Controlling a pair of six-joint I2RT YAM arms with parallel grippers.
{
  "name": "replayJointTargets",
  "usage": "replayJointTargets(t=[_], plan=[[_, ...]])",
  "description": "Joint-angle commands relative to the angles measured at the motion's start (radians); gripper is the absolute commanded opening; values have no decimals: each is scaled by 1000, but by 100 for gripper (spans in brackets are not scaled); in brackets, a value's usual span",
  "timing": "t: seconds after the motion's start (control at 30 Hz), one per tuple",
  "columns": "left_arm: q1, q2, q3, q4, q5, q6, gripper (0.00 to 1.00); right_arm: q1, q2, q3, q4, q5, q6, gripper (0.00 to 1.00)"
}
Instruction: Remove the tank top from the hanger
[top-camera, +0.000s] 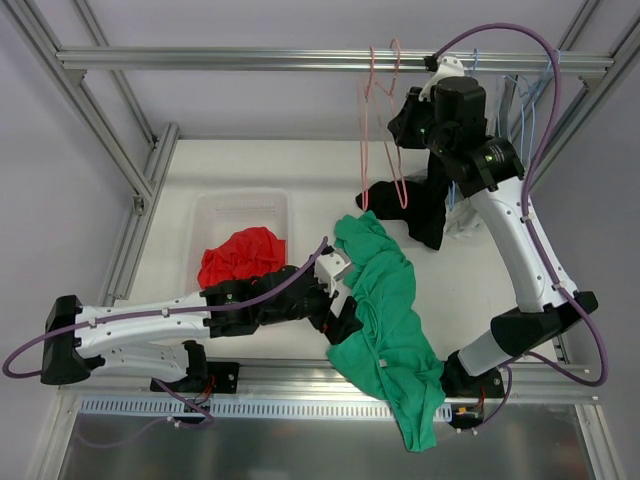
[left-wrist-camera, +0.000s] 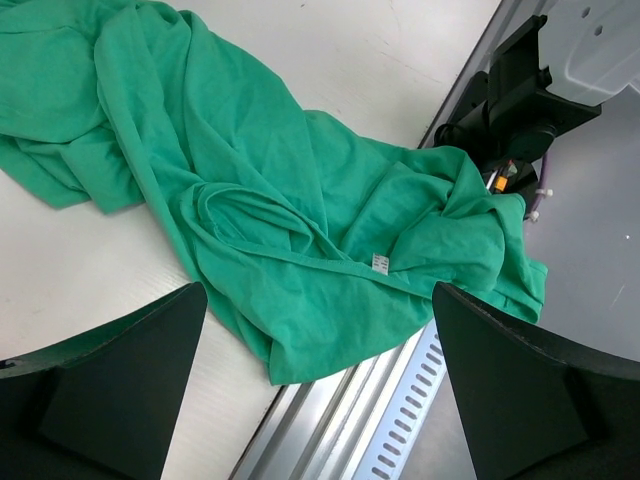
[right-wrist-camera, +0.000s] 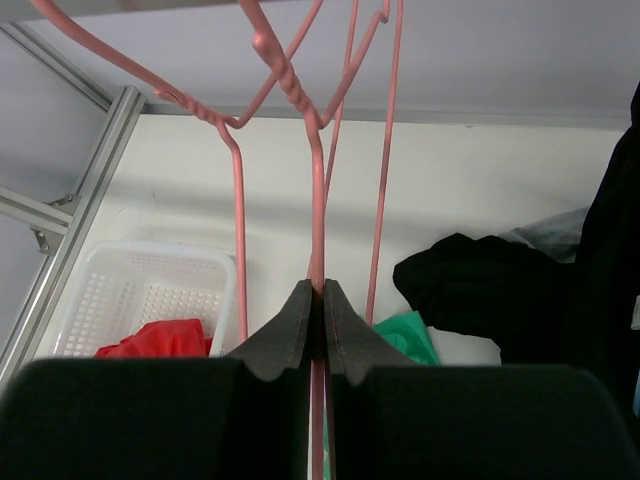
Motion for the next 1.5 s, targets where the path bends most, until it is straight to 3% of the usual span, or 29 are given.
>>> replayJointTargets(t=[0.0, 0.13, 0.27, 0.33, 0.43, 0.53, 0.57, 0.63, 0.83, 0.97, 1.13, 1.37, 1.47], plan=[[-11, 9, 24, 22, -6, 0, 99, 6, -35, -31, 58, 16, 19, 0], [-11, 25, 37, 22, -30, -8, 99, 6, -54, -62, 58, -2, 16, 0], [-11, 82, 64, 23, -56, -23, 99, 7, -97, -101, 59, -13, 12, 44], [-11, 104, 81, 22, -49, -28, 99, 6, -133, -116, 58, -11, 4, 54], [-11, 145, 93, 22, -36, -29, 99, 4, -198, -130, 47, -4, -18, 61], [-11, 196, 121, 22, -29, -22, 99, 1, -279, -142, 4, 1, -33, 78], [-11, 231, 129, 22, -26, -20, 99, 3, -305, -159, -2, 4, -31, 90], [-11, 269, 158, 22, -20, -6, 99, 0, -383, -174, -41, 12, -73, 100], [-11, 482, 266, -7, -29, 4, 99, -7, -676, -304, -158, 122, -114, 100], [-11, 626, 337, -42, -151, 26, 99, -7, -860, -386, -198, 93, -119, 99], [-11, 850, 495, -95, -230, 60, 99, -7, -969, -397, -264, -19, -136, 99], [-11, 1075, 604, -158, -274, 9, 97, -7, -1043, -420, -301, -26, -145, 100], [-16, 1058, 554, -178, -277, -86, 12, -8, -1063, -430, -303, -34, -151, 100]])
